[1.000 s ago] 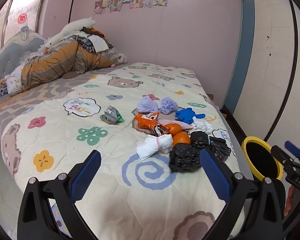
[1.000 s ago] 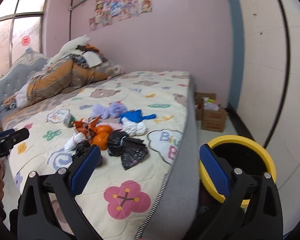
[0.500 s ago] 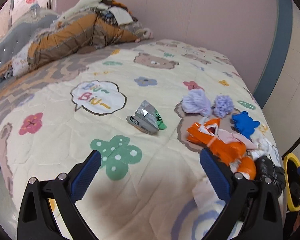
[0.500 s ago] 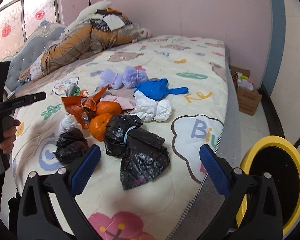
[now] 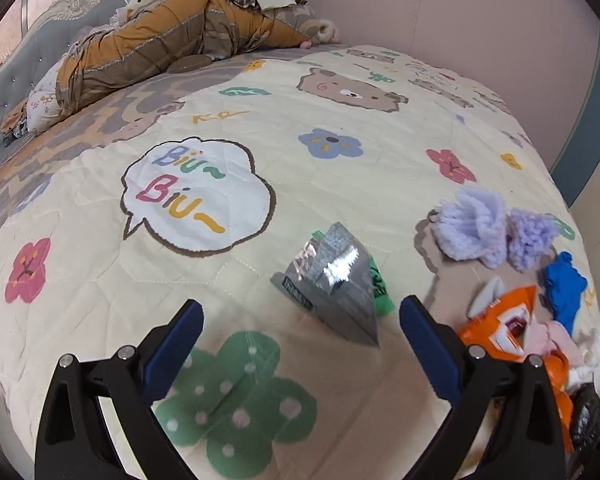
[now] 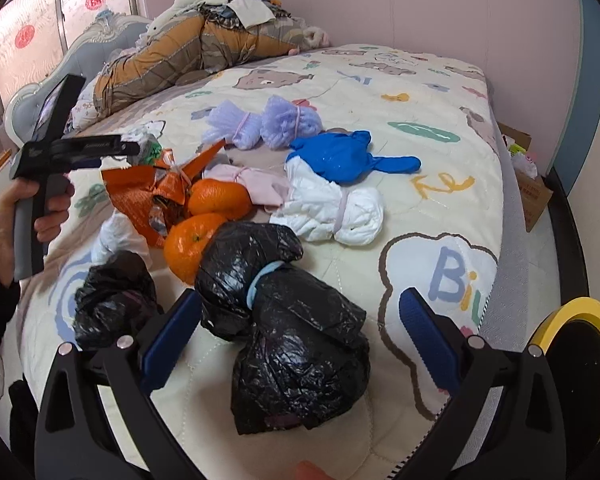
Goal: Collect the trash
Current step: 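Grasp the black plastic bag with the right tool while the left tool grasps the silver wrapper, then carry the black bag with the right tool while the left tool carries the wrapper to the bin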
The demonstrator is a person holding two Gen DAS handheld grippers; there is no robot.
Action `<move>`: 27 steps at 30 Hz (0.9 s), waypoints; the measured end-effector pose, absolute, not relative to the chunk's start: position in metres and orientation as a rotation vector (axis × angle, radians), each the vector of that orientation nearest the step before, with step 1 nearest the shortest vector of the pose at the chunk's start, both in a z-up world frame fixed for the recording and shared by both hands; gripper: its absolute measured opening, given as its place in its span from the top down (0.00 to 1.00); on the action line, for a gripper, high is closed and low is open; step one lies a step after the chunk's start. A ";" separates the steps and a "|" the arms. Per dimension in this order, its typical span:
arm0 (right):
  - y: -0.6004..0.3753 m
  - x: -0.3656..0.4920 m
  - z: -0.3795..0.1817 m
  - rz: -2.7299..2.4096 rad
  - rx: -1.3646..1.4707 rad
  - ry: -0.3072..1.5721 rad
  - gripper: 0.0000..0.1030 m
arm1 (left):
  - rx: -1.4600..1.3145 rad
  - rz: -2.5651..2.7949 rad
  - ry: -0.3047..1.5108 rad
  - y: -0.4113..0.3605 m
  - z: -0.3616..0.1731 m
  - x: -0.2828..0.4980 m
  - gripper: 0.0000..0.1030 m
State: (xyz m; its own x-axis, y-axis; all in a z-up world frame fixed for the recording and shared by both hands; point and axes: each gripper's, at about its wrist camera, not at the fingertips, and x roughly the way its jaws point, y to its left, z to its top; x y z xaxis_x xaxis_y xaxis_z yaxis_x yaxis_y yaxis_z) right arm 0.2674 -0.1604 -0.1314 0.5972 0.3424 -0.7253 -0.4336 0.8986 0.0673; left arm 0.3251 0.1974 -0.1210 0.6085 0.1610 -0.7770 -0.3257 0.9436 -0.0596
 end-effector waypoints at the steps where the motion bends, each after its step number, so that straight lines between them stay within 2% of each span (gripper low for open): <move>1: -0.160 0.267 -0.133 0.458 -0.125 0.814 0.08 | -0.210 0.279 0.874 0.197 -0.123 0.328 0.13; 5: -0.158 0.268 -0.135 0.468 -0.115 0.819 0.09 | -0.270 0.247 0.868 0.193 -0.130 0.335 0.21; 7: -0.158 0.269 -0.136 0.467 -0.110 0.825 0.22 | -0.264 0.222 0.879 0.185 -0.136 0.338 0.27; 9: -0.156 0.271 -0.139 0.466 -0.115 0.841 0.27 | -0.232 0.195 0.900 0.175 -0.144 0.343 0.40; 10: -0.156 0.273 -0.142 0.465 -0.113 0.852 0.37 | -0.210 0.180 0.917 0.168 -0.148 0.347 0.44; 11: -0.155 0.274 -0.145 0.469 -0.107 0.866 0.40 | -0.188 0.178 0.927 0.164 -0.151 0.349 0.50; 13: -0.155 0.274 -0.146 0.460 -0.107 0.865 0.49 | -0.160 0.184 0.924 0.158 -0.154 0.352 0.54; 14: -0.155 0.274 -0.146 0.454 -0.115 0.860 0.52 | -0.167 0.178 0.921 0.158 -0.154 0.353 0.61; 15: -0.155 0.274 -0.146 0.450 -0.113 0.854 0.57 | -0.185 0.171 0.913 0.160 -0.152 0.353 0.73; 16: -0.156 0.274 -0.145 0.446 -0.108 0.850 0.62 | -0.207 0.170 0.902 0.163 -0.150 0.352 0.74; 19: -0.164 0.274 -0.140 0.435 -0.077 0.829 0.67 | -0.252 0.179 0.870 0.169 -0.143 0.345 0.76; 27: -0.192 0.271 -0.114 0.495 0.082 0.752 0.68 | -0.270 0.167 0.793 0.172 -0.116 0.311 0.76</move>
